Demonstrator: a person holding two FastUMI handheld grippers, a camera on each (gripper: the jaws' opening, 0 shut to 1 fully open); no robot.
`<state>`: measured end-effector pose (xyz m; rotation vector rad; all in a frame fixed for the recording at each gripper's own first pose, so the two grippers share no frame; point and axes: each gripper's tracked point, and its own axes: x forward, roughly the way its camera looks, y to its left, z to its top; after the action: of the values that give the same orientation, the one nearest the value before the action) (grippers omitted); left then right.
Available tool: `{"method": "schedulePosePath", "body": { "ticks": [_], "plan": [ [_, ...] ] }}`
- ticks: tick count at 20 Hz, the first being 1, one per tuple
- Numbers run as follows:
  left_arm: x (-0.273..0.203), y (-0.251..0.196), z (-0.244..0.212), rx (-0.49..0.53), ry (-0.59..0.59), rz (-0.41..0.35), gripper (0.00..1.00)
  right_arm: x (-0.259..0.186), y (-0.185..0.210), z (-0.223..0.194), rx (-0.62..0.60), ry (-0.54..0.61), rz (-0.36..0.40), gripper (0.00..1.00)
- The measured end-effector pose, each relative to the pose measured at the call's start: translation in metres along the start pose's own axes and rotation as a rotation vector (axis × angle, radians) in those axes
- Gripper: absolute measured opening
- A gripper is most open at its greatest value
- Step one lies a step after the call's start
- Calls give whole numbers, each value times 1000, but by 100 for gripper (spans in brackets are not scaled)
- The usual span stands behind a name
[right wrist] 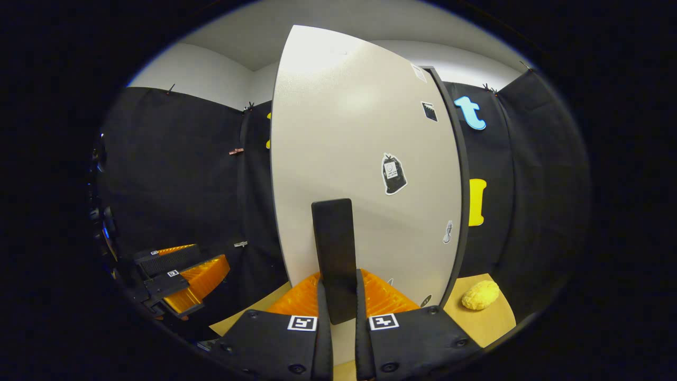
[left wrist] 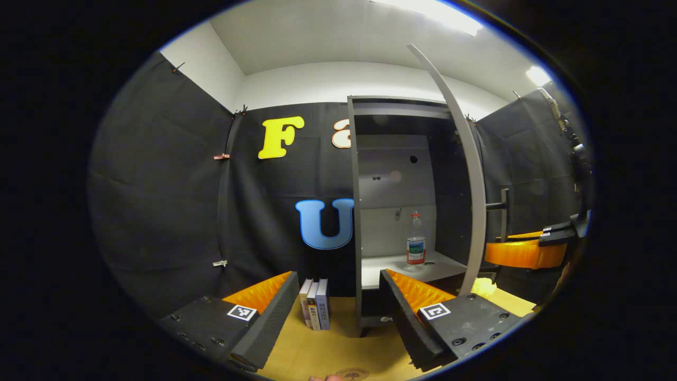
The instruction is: Open the cabinet door with the right hand, grasp the bottle in the cabinet with the left hand and place it on the coaster, then close the cabinet door with the right hand.
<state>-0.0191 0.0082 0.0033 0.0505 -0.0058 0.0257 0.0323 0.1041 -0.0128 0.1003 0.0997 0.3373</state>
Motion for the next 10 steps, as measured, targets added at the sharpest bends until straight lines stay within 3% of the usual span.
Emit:
{"method": "schedulePosePath", "body": {
  "ticks": [10],
  "plan": [
    [12, -67, 5, 0, -2, -104, 96, -63, -80, 6, -31, -30, -176, 19]
  ]
}}
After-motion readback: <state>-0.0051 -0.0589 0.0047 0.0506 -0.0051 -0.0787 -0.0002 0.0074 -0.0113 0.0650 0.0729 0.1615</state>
